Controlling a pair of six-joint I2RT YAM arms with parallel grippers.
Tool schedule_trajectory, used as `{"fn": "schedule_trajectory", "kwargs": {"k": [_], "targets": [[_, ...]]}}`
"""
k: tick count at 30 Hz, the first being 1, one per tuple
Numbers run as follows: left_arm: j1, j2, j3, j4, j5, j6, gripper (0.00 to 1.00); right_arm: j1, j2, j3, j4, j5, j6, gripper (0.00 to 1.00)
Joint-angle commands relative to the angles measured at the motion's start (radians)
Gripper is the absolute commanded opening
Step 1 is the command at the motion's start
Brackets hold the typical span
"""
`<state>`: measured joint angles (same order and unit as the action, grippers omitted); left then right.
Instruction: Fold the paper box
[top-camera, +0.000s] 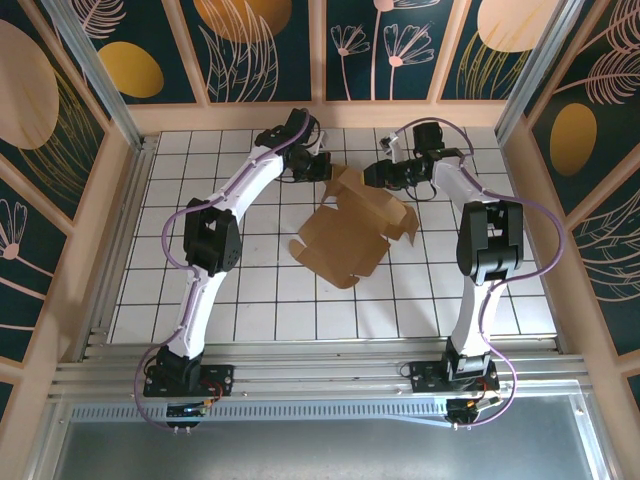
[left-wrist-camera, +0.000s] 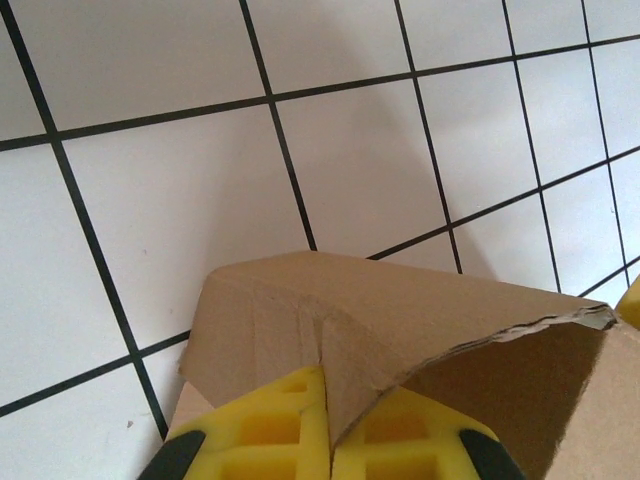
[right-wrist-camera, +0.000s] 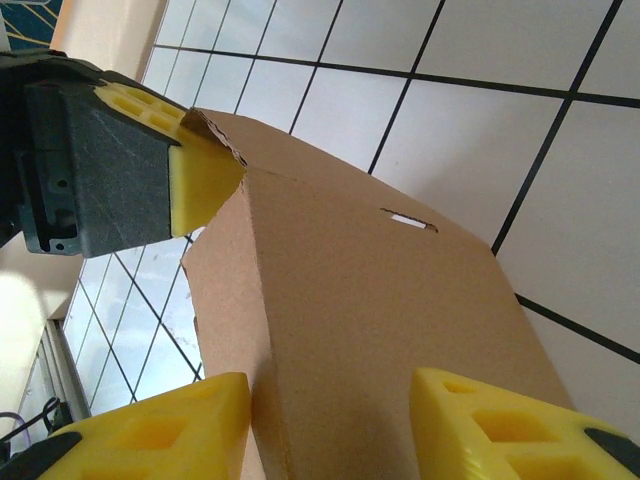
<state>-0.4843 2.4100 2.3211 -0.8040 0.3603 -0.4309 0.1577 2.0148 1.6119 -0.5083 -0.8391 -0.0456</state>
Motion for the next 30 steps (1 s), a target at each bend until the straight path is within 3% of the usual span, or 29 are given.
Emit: {"fn": "schedule_trajectory", "kwargs": {"k": [1, 7, 13, 17, 20, 23, 26, 30], "targets": [[-0.020, -0.020, 0.023, 0.018, 0.070, 0.001, 0.19, 0.014, 0.018, -0.012, -0.014, 0.029, 0.000, 0.46], [-0.020, -0.142, -0.096, 0.054, -0.109, 0.147, 0.41, 0.013, 0.019, -0.006, -0.021, 0.040, 0.001, 0.45], [-0.020, -0.345, -0.324, 0.177, -0.228, 0.195, 0.47, 0.012, 0.016, -0.010, -0.024, 0.052, 0.000, 0.45], [-0.020, -0.499, -0.542, 0.272, -0.280, 0.147, 0.46, 0.011, 0.015, -0.013, -0.022, 0.055, 0.001, 0.45], [-0.020, -0.624, -0.757, 0.404, -0.221, 0.098, 0.37, 0.011, 0.015, -0.014, -0.019, 0.057, 0.004, 0.45], [-0.023, -0.739, -0.991, 0.594, -0.185, 0.140, 0.38, 0.011, 0.017, -0.014, -0.014, 0.054, 0.009, 0.45], [-0.040, -0.766, -1.131, 0.728, -0.269, 0.195, 0.35, 0.011, 0.017, -0.012, -0.014, 0.052, 0.013, 0.45], [-0.078, -0.705, -1.156, 0.798, -0.227, 0.192, 0.33, 0.011, 0.018, -0.007, -0.019, 0.058, 0.012, 0.45]]}}
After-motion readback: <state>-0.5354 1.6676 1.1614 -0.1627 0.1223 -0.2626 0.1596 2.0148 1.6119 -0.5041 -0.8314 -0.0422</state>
